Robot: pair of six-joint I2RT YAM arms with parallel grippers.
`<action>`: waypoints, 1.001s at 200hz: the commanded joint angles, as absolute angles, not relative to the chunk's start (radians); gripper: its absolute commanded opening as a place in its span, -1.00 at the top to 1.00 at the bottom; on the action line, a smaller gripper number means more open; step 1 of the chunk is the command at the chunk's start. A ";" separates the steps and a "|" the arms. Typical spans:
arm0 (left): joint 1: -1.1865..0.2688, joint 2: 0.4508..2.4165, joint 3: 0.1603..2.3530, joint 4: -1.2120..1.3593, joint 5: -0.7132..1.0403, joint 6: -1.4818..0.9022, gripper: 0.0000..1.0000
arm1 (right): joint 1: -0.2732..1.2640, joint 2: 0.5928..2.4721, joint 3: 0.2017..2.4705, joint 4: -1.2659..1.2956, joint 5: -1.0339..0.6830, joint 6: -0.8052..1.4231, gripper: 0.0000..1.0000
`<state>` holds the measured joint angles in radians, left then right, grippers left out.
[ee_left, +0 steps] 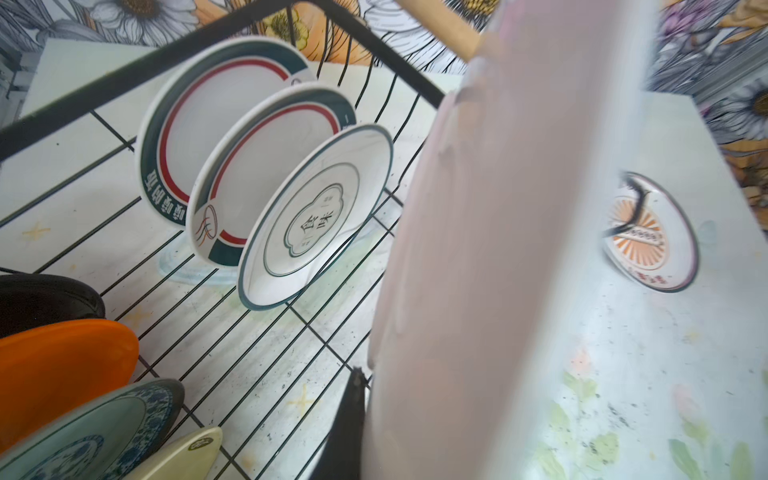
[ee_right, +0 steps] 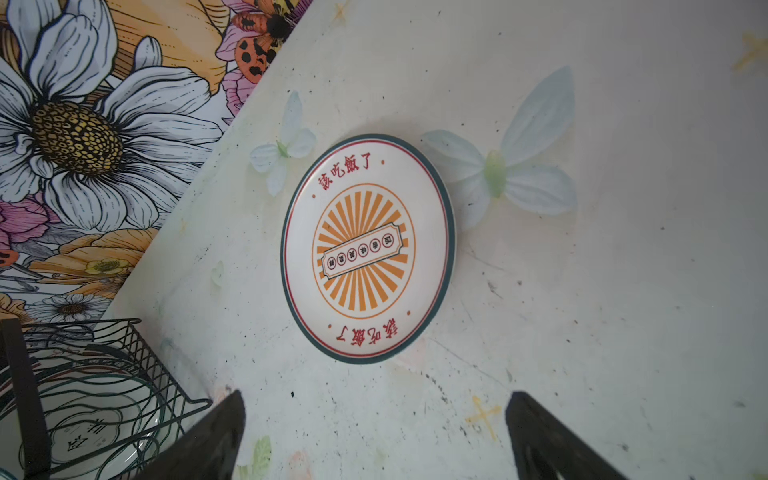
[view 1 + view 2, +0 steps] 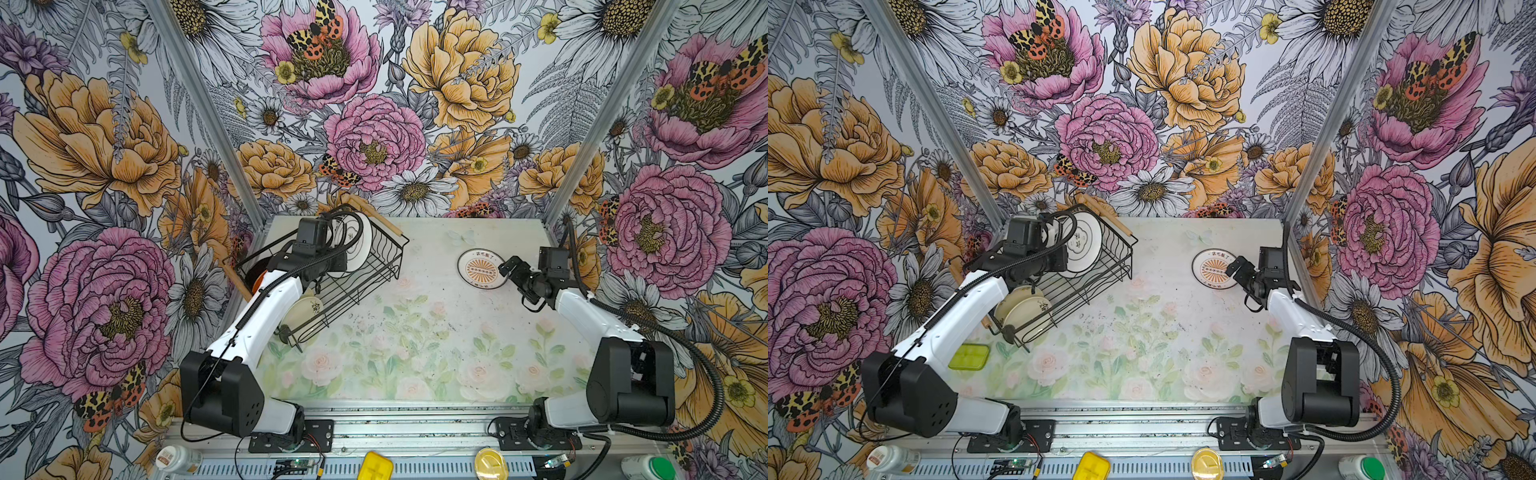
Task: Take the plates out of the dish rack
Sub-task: 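Lift the green-rimmed plate with the left gripper while the right gripper approaches, then pass the green-rimmed plate from the left gripper to the right gripper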
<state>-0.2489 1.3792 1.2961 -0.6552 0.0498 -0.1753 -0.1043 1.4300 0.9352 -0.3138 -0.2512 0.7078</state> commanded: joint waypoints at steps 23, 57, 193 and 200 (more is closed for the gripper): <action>-0.253 1.257 1.417 -0.665 0.183 -0.338 0.96 | -0.073 1.388 1.001 -0.303 -0.401 0.568 -0.99; -0.303 1.253 1.406 -0.574 0.247 -0.592 0.99 | -0.006 1.322 0.978 -0.211 -0.539 0.560 -0.99; -0.539 1.402 1.177 -0.047 0.273 -1.105 1.00 | 0.337 1.300 0.637 0.748 -0.442 1.033 -0.79; -0.544 1.405 1.166 -0.030 0.276 -1.119 1.00 | 0.351 1.321 0.638 0.780 -0.435 1.048 -0.76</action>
<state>-0.5209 1.4181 1.1790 -0.1986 0.2375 -1.0462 0.3153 1.2636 0.6456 0.5655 -0.5022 0.9611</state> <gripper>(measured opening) 0.097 0.897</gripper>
